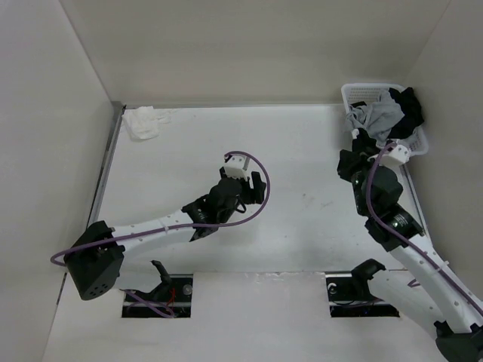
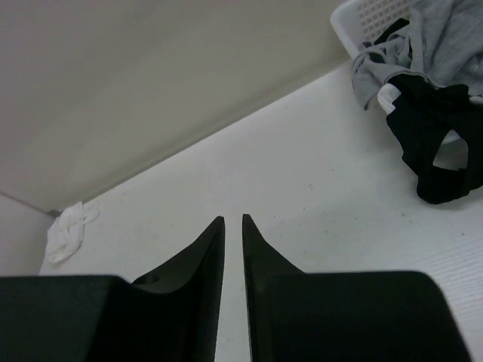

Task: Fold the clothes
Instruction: Grab the tank top from the pile

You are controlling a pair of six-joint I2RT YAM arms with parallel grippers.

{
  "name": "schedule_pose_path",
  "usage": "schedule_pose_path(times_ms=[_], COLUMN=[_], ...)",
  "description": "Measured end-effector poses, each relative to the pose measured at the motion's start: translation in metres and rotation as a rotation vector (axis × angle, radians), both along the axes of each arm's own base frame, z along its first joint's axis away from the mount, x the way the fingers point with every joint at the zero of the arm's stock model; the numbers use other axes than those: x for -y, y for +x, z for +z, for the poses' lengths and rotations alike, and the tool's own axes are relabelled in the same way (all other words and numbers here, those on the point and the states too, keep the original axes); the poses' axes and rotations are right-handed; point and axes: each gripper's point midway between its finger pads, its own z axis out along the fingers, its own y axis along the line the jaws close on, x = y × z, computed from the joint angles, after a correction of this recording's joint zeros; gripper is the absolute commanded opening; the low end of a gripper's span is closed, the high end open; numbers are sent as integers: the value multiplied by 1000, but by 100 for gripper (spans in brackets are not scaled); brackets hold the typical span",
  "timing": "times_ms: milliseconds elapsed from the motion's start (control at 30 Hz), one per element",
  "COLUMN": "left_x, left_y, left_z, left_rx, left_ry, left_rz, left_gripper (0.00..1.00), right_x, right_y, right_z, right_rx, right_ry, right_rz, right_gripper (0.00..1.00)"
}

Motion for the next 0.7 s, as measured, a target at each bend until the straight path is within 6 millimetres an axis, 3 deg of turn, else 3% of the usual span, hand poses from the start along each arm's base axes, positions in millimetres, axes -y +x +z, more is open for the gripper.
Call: schedule_pose_path(times_ms=[33,100,233,267,367,433,533,633,700], left_x=[0,-1,-2,-1,-1,0,1,0,-1], left_y=[0,1,2,2,2,3,3,1,0], left_z=[0,0,1,1,1,1,0,-4,-9], left_rx=[1,5,8,9,12,14,25,34,33], left_ry=[0,4,7,8,8,7,7,13,22], left_rz=[0,-1,1,-1,-2,-3,-8,-17,-22], left_gripper=[66,67,67,67,66,61,53,44,44], right_x=[-1,-5,-6,-6,-3,4,33,81,117], right_y=[1,5,8,9,16,27,55,91,118], right_z=[-3,-16,-24,-25,-29,-29,-21,-5,7], right_rx=[-10,-55,-80,-84,-104,-123,-151,-161,-158], right_ry=[-6,-31,-53,-56,-74,-90,-96,-79,-60], right_rz=[2,11,17,14,1,-28,-124,-261,-354], right_gripper=[23,40,45,43,14,2,1,4,8])
